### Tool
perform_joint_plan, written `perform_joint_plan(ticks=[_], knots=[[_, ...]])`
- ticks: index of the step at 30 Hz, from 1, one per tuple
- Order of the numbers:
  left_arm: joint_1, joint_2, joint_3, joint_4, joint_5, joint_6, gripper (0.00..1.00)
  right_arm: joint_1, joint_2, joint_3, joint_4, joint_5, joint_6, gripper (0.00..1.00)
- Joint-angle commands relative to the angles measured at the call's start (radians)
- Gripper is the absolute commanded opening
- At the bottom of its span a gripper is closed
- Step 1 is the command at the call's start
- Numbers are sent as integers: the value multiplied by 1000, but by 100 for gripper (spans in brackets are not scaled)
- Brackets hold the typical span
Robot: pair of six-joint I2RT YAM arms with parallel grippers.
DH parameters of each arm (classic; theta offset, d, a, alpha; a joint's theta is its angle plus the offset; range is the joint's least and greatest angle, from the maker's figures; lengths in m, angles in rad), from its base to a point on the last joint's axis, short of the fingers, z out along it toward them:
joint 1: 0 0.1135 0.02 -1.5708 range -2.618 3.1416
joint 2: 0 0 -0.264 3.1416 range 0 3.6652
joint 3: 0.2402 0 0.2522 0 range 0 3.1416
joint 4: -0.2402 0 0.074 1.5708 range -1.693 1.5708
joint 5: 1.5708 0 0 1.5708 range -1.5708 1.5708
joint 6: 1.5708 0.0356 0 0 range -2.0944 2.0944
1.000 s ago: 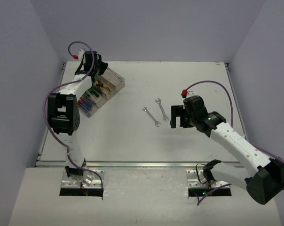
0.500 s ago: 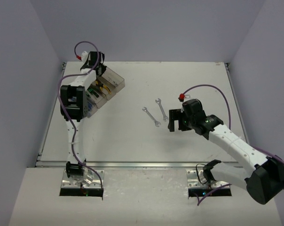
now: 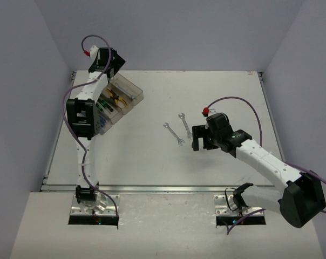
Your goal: Sort the tools into containers
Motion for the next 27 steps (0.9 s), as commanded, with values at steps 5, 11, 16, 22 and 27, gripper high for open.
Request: perform_joint_plan(ticks=[5,11,16,22,27], knots=[[2,-526,-432,47,220,72,100,-1,202,101,56,14,4,99],[-117,-1025,-1141,256,428,110,100,-5,537,366,-25,43,-91,88],[-242,-1374,-1318,132,362,170,100,-58,812,665,-165,-40,-160,80],[-245,-1605,-1299,-135,375,284,100,-61,1041,961,-316,-6,-223,58],[-243,-1699,-1255,-290,354,399,100,-65,1126,1024,-355,-23,-235,45]])
